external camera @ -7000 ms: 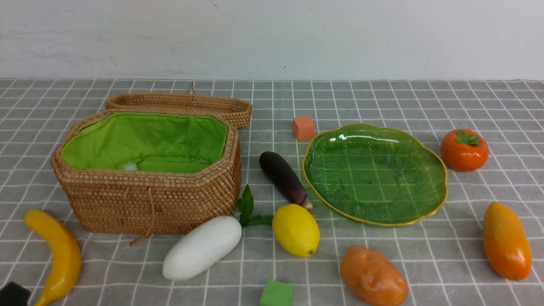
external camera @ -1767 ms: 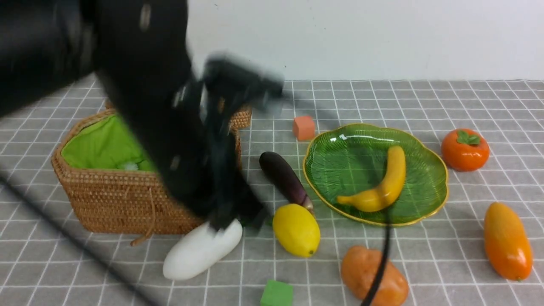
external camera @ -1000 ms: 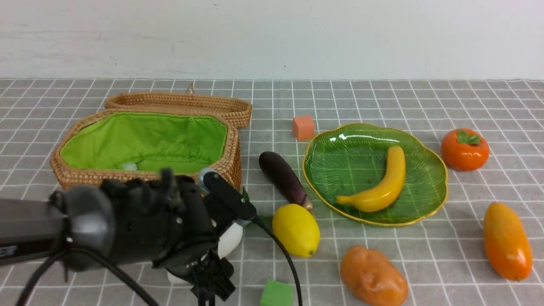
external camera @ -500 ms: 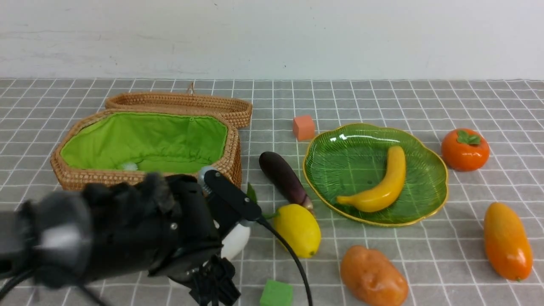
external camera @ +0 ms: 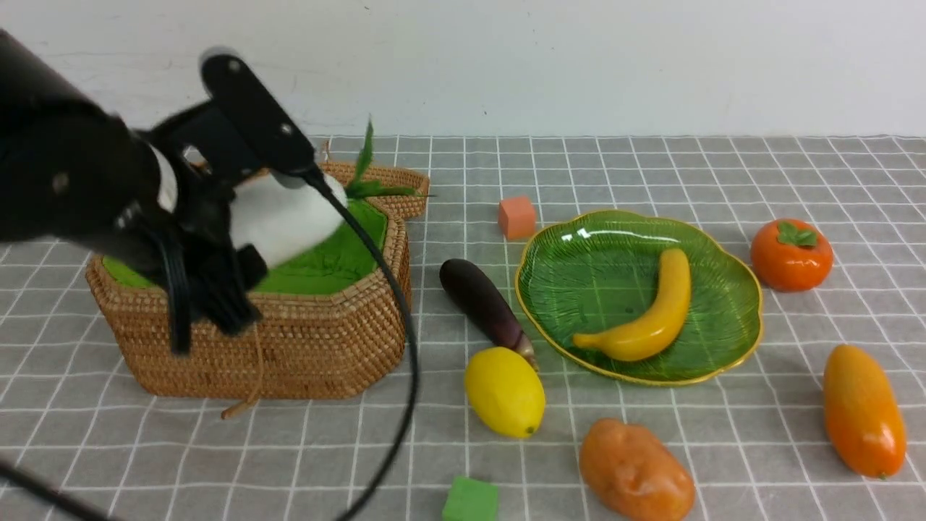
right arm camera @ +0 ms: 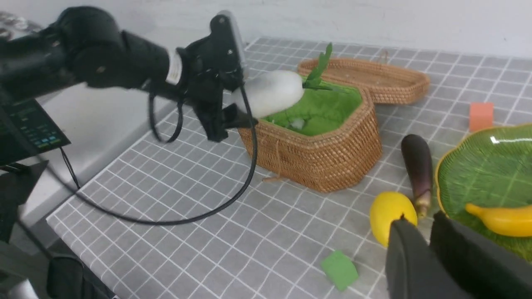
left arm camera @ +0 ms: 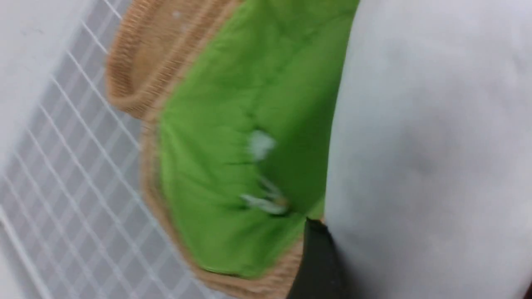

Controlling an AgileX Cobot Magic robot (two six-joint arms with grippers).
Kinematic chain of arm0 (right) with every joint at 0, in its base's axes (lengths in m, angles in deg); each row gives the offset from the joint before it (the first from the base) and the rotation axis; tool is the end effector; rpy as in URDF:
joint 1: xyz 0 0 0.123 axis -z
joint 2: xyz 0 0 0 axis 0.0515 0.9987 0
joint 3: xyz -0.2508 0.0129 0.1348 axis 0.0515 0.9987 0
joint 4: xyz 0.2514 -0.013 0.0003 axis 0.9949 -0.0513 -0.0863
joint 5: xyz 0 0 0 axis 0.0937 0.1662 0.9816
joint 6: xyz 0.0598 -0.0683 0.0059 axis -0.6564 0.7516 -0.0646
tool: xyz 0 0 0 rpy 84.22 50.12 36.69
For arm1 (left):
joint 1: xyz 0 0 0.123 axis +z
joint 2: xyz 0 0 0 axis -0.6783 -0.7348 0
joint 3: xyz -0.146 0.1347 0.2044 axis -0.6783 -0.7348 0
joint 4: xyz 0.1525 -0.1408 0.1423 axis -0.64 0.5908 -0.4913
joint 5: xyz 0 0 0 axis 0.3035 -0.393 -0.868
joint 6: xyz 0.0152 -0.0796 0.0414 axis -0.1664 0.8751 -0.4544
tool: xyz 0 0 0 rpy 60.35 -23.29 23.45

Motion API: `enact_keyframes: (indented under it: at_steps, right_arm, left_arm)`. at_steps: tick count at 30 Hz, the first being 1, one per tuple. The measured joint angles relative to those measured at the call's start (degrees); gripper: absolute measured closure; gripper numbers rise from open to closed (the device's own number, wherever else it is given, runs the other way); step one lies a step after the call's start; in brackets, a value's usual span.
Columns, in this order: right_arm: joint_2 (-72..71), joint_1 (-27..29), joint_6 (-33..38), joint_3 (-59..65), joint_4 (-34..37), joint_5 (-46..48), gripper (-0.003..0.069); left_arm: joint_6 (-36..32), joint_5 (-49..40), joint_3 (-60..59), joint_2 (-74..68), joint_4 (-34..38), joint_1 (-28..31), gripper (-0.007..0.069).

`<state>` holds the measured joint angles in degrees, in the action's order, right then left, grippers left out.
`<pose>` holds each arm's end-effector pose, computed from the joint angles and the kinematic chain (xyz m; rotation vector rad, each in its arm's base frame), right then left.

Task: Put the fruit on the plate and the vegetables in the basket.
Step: Take a daikon with your left arm and place it on the basket on the left.

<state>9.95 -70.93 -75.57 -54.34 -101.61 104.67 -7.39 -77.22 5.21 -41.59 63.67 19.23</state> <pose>0.0406 0.0250 0.4505 -0.5086 1.8606 0.8129 0.2801 -0.0959 0.3319 1.1167 2.1771 0.4215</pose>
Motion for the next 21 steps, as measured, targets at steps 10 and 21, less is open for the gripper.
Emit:
enact_keyframes:
  at_steps: [10, 21]
  right_arm:
    - [0.0, 0.0, 2.2, 0.0, 2.0, 1.7, 0.0557]
    - [0.0, 0.0, 2.3, 0.0, 2.8, 5.3, 0.0547]
  left_arm:
    - [-14.2, 6.7, 0.5, -7.4, -0.3, 7.4, 0.012]
    - [11.4, 3.6, 0.5, -5.2, 0.6, 7.1, 0.0027]
